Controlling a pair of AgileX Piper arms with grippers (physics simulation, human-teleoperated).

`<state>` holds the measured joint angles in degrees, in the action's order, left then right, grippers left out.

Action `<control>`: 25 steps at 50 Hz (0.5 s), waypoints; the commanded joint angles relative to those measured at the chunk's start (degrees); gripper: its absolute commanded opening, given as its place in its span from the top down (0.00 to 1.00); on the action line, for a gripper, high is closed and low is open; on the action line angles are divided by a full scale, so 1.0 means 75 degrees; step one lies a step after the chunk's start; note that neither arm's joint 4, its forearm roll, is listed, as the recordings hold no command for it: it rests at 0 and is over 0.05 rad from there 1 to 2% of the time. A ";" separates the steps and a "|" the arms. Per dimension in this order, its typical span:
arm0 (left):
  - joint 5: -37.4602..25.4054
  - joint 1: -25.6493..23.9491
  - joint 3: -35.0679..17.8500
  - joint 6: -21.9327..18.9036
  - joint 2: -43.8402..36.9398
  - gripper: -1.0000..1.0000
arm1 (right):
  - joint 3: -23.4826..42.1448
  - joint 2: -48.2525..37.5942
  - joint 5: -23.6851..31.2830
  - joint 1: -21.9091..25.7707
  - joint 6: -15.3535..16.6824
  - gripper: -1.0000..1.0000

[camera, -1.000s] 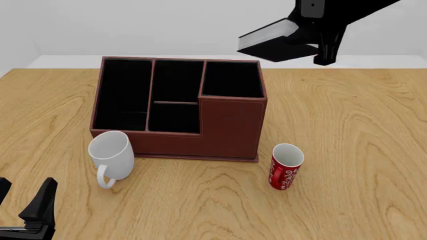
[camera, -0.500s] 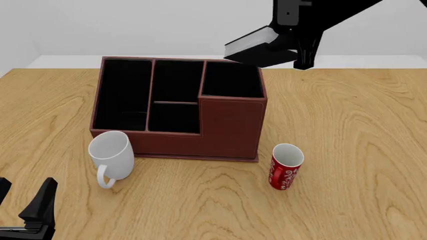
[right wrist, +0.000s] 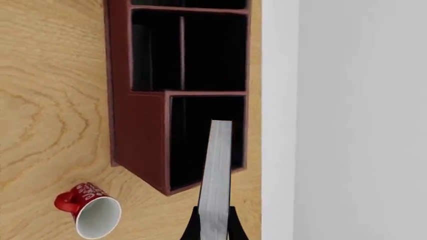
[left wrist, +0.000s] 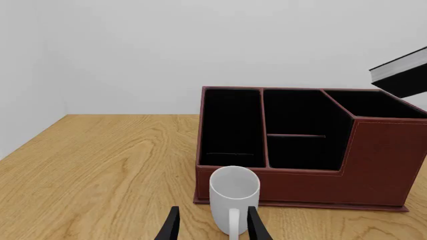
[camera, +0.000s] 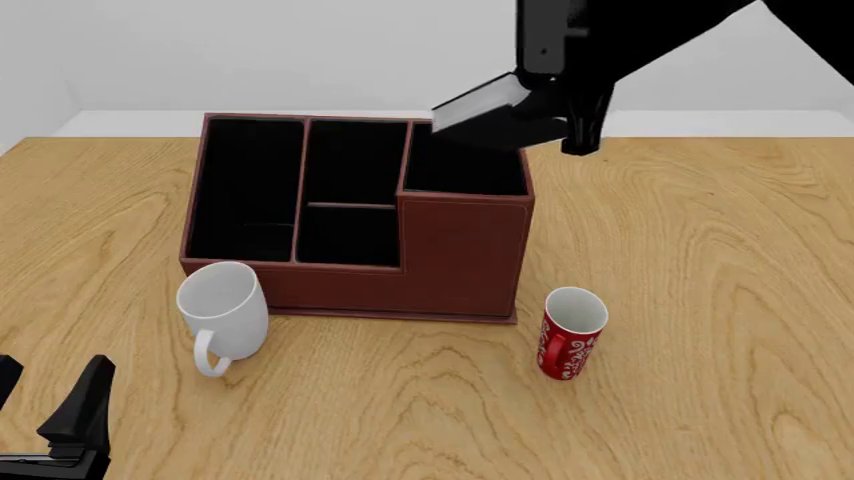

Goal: Pick up the book and place it in the right compartment of the caddy.

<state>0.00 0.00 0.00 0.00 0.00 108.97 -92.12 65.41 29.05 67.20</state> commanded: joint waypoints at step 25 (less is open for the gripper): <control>0.0000 0.0000 0.0000 0.0000 0.0000 0.00 | -0.0218 -0.0270 -0.0355 0.0285 -0.0251 1.00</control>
<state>0.00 0.00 0.00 0.00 0.00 107.07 -93.78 63.70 30.70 66.62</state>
